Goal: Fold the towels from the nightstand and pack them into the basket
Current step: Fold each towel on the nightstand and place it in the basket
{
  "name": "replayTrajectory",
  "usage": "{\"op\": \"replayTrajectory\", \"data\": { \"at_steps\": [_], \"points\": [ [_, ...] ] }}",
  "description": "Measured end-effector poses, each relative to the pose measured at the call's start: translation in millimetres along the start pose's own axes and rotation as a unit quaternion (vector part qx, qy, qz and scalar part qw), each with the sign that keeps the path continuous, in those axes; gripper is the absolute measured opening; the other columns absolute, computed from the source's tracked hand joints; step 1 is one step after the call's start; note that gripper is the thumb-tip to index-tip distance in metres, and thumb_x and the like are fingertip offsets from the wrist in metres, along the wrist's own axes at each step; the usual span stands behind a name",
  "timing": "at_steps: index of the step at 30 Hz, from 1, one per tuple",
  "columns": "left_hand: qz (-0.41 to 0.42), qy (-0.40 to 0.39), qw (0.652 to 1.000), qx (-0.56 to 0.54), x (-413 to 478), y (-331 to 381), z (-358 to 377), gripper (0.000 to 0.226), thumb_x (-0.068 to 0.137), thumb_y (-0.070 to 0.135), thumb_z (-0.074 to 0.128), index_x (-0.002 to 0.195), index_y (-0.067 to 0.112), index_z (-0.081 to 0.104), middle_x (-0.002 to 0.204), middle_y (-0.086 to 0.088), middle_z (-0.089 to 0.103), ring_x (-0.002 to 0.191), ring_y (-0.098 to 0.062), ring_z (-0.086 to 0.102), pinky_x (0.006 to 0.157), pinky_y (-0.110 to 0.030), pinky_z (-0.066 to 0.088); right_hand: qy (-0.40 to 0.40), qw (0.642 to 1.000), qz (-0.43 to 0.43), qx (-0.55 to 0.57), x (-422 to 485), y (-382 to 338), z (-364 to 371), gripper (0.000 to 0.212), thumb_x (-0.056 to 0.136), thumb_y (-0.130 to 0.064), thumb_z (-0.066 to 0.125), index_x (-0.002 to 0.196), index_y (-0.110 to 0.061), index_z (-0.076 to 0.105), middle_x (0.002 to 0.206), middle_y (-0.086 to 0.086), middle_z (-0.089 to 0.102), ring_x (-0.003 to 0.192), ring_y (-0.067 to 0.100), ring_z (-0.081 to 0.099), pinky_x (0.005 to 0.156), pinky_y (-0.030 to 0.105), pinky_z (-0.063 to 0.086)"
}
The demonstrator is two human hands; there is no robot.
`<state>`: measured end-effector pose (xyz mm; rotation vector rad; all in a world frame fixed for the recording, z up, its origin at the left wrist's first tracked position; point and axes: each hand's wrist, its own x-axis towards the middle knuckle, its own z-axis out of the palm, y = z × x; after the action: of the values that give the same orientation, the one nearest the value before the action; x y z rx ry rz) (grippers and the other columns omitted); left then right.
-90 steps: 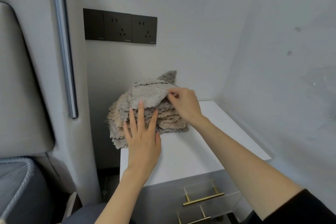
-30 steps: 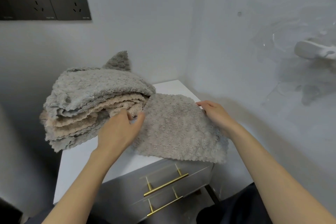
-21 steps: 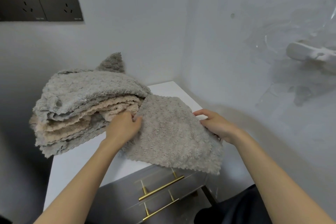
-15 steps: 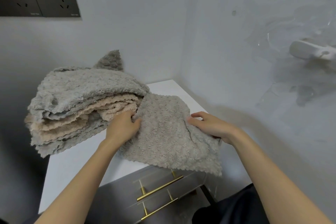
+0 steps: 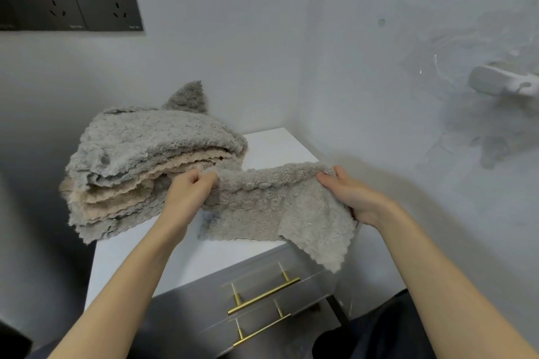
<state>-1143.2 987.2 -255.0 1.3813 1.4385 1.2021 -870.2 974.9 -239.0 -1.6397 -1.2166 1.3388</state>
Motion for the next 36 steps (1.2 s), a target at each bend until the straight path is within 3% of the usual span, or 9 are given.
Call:
{"op": "replayTrajectory", "data": {
  "at_steps": [4, 9, 14, 17, 20, 25, 29, 33, 36],
  "points": [
    [-0.018, -0.03, 0.999, 0.018, -3, -3, -7, 0.033, 0.088, 0.015, 0.052, 0.064, 0.017, 0.03, 0.072, -0.008, 0.026, 0.062, -0.018, 0.031, 0.066, -0.031, 0.026, -0.091, 0.987, 0.067, 0.118, -1, 2, 1, 0.059, 0.098, -0.038, 0.049, 0.148, -0.025, 0.021, 0.134, -0.001, 0.055, 0.109, 0.016, 0.063, 0.082, 0.036, 0.056],
    [-0.071, -0.003, 0.996, -0.053, -1, -3, -16, 0.037, 0.088, 0.012, 0.051, 0.059, 0.021, 0.031, 0.054, 0.006, 0.025, 0.055, -0.014, 0.022, 0.056, -0.031, 0.02, -0.18, 0.943, 0.066, 0.271, -6, -5, -5, 0.044, 0.088, -0.027, 0.056, 0.127, -0.005, 0.055, 0.122, 0.015, 0.064, 0.105, 0.025, 0.066, 0.085, 0.04, 0.054],
    [-0.078, 0.027, 0.993, -0.087, 1, 0, -28, 0.027, 0.087, 0.013, 0.054, 0.065, 0.017, 0.04, 0.06, 0.001, 0.029, 0.06, -0.017, 0.027, 0.059, -0.033, 0.024, -0.07, 0.91, 0.076, 0.403, -4, -5, -16, 0.014, 0.091, -0.018, 0.056, 0.093, -0.007, 0.062, 0.08, 0.011, 0.072, 0.068, 0.026, 0.072, 0.055, 0.039, 0.059],
    [-0.081, 0.03, 0.992, -0.088, 2, 2, -29, 0.02, 0.086, 0.011, 0.059, 0.07, 0.015, 0.047, 0.064, -0.002, 0.035, 0.063, -0.018, 0.033, 0.062, -0.036, 0.03, -0.018, 0.914, 0.052, 0.402, -2, -2, -14, 0.006, 0.092, -0.006, 0.055, 0.097, -0.01, 0.056, 0.088, 0.011, 0.066, 0.069, 0.025, 0.07, 0.056, 0.036, 0.059],
    [-0.104, 0.011, 0.991, -0.085, 0, 4, -27, 0.011, 0.087, 0.017, 0.064, 0.083, 0.011, 0.056, 0.064, -0.001, 0.045, 0.058, -0.015, 0.041, 0.061, -0.03, 0.038, 0.03, 0.932, 0.022, 0.362, 5, 3, -13, 0.032, 0.089, 0.001, 0.058, 0.108, -0.018, 0.041, 0.094, 0.011, 0.054, 0.074, 0.021, 0.057, 0.065, 0.034, 0.051],
    [-0.073, 0.032, 0.994, -0.08, 2, 1, -31, 0.014, 0.086, 0.013, 0.069, 0.09, 0.012, 0.056, 0.076, -0.004, 0.055, 0.072, -0.016, 0.051, 0.064, -0.025, 0.041, 0.024, 0.96, -0.005, 0.281, 2, 4, -8, 0.023, 0.09, -0.003, 0.061, 0.108, -0.016, 0.053, 0.088, 0.007, 0.061, 0.076, 0.019, 0.058, 0.073, 0.032, 0.05],
    [0.02, 0.004, 0.999, -0.039, -2, -1, -40, 0.046, 0.085, 0.004, 0.068, 0.123, 0.022, 0.05, 0.088, -0.005, 0.059, 0.077, -0.013, 0.056, 0.062, -0.019, 0.046, 0.121, 0.974, -0.122, 0.149, -4, 5, -14, 0.028, 0.088, 0.001, 0.062, 0.111, -0.016, 0.062, 0.091, 0.015, 0.063, 0.079, 0.022, 0.061, 0.078, 0.036, 0.051],
    [0.11, -0.048, 0.988, 0.094, -7, 2, -47, 0.048, 0.08, 0.001, 0.072, 0.117, 0.03, 0.063, 0.081, 0.005, 0.056, 0.067, -0.007, 0.051, 0.066, -0.015, 0.045, 0.156, 0.969, -0.191, -0.01, -6, 12, -19, 0.035, 0.085, -0.005, 0.068, 0.117, -0.019, 0.066, 0.087, 0.001, 0.065, 0.076, 0.003, 0.058, 0.072, 0.013, 0.045],
    [0.129, -0.02, 0.973, 0.19, -10, 2, -47, 0.031, 0.078, 0.01, 0.076, 0.101, 0.031, 0.071, 0.069, 0.013, 0.061, 0.063, -0.009, 0.053, 0.061, -0.019, 0.04, 0.19, 0.952, -0.212, -0.11, -7, 14, -19, 0.028, 0.084, -0.01, 0.07, 0.111, -0.018, 0.07, 0.095, 0.003, 0.071, 0.083, 0.013, 0.062, 0.08, 0.023, 0.047]
  ]
}}
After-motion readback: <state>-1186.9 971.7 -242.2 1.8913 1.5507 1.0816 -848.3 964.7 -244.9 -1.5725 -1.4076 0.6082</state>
